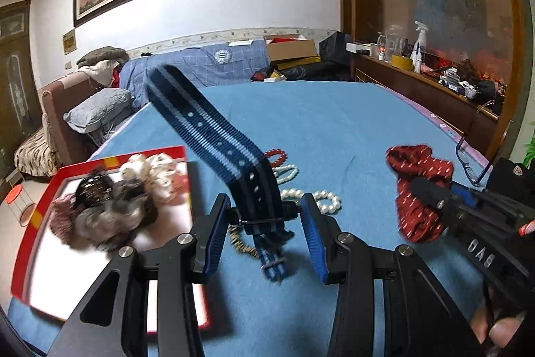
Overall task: Organize jewelry
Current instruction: 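Lift the watch and red scrunchie and carry both toward the tray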
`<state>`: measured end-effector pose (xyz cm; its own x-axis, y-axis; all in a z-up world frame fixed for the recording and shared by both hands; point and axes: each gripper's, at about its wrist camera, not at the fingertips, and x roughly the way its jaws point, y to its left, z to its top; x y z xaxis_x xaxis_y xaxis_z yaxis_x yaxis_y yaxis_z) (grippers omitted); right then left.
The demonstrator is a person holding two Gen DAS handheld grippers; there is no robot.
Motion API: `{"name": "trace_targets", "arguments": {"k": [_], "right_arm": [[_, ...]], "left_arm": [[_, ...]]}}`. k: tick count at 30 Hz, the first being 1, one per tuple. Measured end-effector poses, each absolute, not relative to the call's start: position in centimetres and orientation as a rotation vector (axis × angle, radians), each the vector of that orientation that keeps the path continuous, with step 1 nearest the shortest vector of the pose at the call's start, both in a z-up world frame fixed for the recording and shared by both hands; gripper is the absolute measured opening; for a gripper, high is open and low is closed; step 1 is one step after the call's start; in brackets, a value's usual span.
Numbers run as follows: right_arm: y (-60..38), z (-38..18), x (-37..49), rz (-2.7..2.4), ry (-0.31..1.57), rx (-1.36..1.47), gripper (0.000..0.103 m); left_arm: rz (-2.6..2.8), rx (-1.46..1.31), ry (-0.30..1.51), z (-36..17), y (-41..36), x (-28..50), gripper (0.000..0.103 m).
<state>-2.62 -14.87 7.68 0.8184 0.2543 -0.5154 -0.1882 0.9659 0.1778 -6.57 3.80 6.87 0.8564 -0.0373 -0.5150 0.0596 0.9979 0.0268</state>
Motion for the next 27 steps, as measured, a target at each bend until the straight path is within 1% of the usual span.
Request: {"name": "trace_targets", "arguments": {"k": [2, 5, 14, 17, 20, 25, 27], "right_arm": [[-15.2, 8.1, -3.4, 0.235, 0.522, 0.135, 0.020], [-15.9, 8.1, -3.8, 0.241, 0.513, 0.172, 0.020], [-15.6, 8.4, -4.5, 0.224, 0.495, 0.180, 0.020], [-15.2, 8.2, -4.2, 0.223, 0.523, 0.182, 0.020], [-14.2, 7.9, -4.0, 0.254, 0.567, 0.207, 0.020], [-10.6, 8.3, -4.6, 0.342, 0.581, 0.166, 0.020], [-9.3, 8.6, -4.8, 0.369, 0.577, 0.144, 0.020]], "left_arm": [[-0.037, 0.030, 0.541, 7.0, 4.7, -7.5, 0.042], [-0.019, 0.010, 0.541, 7.1, 6.0, -8.4, 0.042], [0.029, -0.034, 0.553, 6.8, 9.2, -9.8, 0.042], [0.042, -0.043, 0.555, 6.8, 10.0, -10.0, 0.042], [0.074, -0.033, 0.538, 6.9, 11.1, -10.6, 0.038], [0.109, -0.053, 0.544, 6.7, 13.1, -10.5, 0.038], [0.120, -0.061, 0.548, 6.5, 14.0, -10.4, 0.034]]}}
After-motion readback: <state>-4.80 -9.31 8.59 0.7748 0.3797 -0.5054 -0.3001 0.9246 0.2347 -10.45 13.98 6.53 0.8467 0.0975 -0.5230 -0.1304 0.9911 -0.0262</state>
